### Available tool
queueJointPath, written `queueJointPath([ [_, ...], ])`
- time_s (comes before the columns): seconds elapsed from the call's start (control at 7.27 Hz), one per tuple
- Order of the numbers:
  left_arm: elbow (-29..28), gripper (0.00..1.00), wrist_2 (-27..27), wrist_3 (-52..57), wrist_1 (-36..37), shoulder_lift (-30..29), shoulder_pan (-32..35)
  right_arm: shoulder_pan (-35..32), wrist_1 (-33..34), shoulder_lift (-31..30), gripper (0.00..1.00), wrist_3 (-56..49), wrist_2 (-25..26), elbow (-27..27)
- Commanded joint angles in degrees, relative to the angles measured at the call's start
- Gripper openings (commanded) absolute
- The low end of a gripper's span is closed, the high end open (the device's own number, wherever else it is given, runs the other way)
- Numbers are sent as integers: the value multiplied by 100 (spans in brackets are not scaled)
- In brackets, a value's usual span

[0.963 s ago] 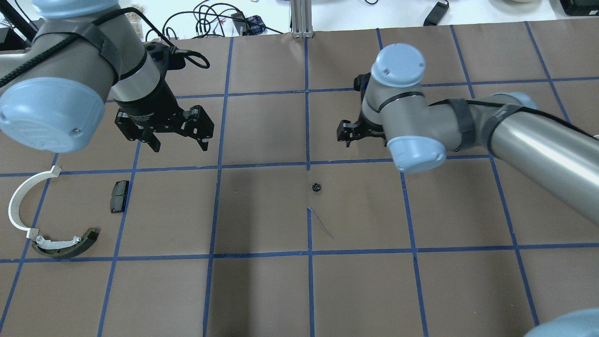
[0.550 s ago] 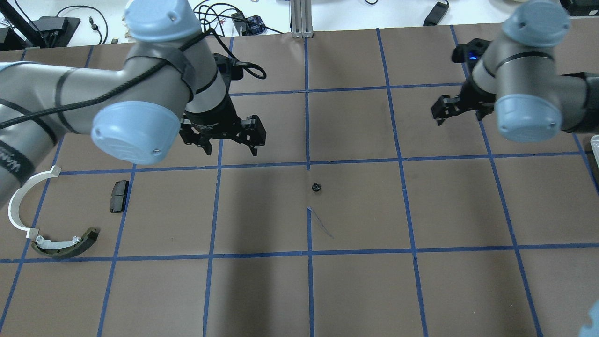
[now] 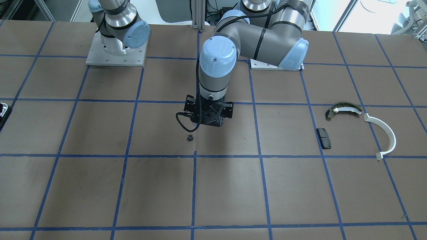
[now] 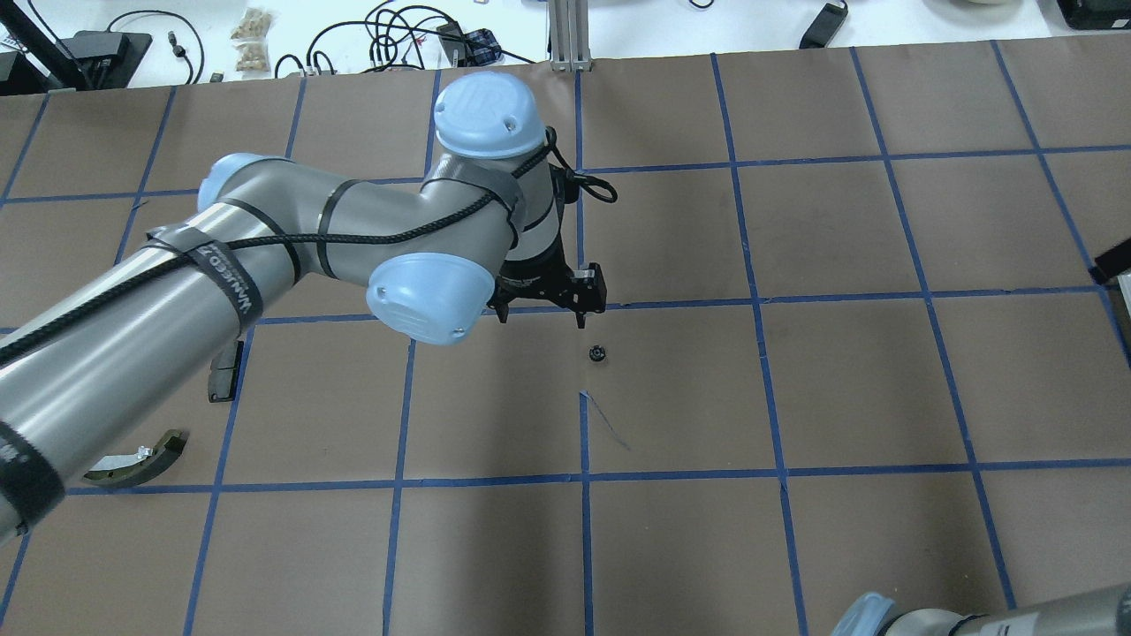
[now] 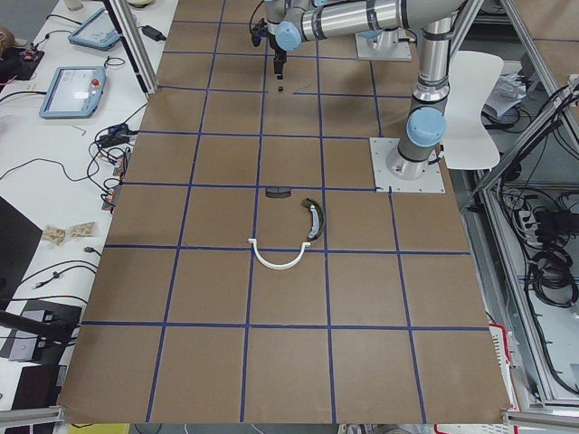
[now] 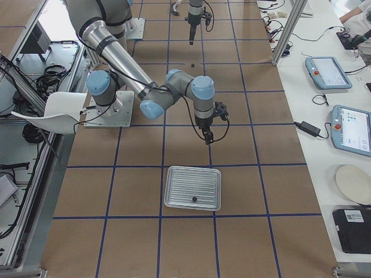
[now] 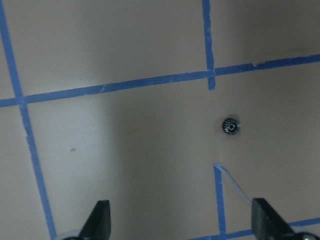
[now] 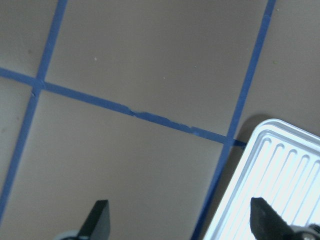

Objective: Place bearing gear from tray to pile

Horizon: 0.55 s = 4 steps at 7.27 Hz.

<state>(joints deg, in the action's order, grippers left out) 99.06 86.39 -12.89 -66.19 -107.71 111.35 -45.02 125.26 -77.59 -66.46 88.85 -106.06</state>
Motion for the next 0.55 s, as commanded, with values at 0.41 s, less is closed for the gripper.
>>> queueJointPath([
  [0.41,0,100,-202,-170,913,-953,413,1257,51,1472,100,-4985,62,1206],
])
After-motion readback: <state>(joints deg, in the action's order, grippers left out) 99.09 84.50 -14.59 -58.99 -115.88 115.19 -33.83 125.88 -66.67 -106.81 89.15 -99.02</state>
